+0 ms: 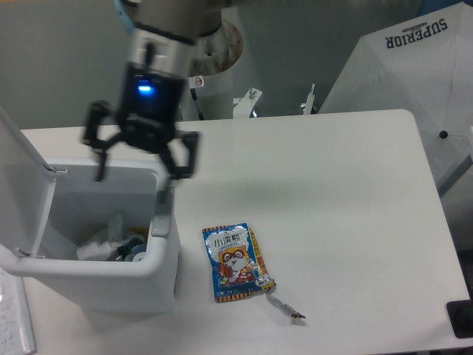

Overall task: Place the trash in the trash can
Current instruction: 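Move the gripper back to the small torn wrapper strip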

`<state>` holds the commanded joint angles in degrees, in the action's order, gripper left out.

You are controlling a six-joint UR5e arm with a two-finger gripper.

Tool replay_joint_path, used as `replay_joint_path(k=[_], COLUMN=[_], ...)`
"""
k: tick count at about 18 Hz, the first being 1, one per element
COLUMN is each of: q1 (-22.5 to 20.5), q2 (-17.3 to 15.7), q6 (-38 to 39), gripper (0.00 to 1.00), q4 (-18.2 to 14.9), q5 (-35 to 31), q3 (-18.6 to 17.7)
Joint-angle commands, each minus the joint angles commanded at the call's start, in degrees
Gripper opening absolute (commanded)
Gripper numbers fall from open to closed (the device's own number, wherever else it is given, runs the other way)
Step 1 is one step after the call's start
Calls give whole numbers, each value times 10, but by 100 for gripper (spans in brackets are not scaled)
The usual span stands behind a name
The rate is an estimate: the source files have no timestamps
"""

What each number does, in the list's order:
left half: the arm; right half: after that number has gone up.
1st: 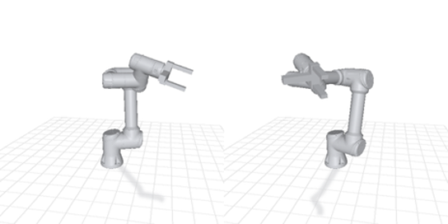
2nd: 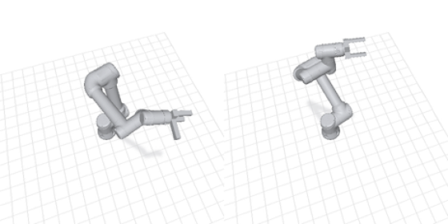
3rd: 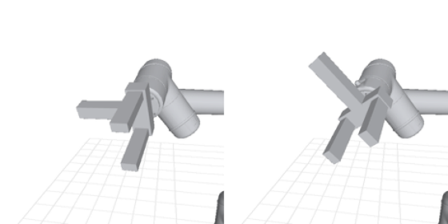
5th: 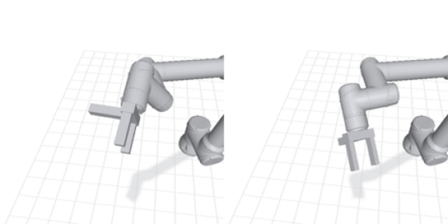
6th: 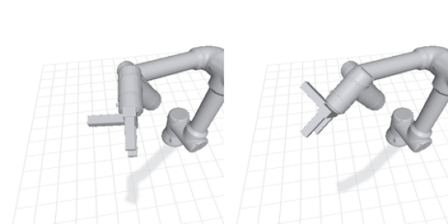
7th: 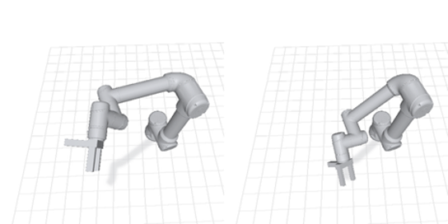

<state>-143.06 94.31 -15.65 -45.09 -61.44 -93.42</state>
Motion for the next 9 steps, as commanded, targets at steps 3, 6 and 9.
replay_joint_path(k=[3, 6, 9], q1=[-41, -56, -60], q2=[19, 58, 101], q6=[5, 4, 4], gripper=[100, 100, 100], q4=[-1, 0, 1], q5=[0, -23, -64], q3=[-13, -21, -16])
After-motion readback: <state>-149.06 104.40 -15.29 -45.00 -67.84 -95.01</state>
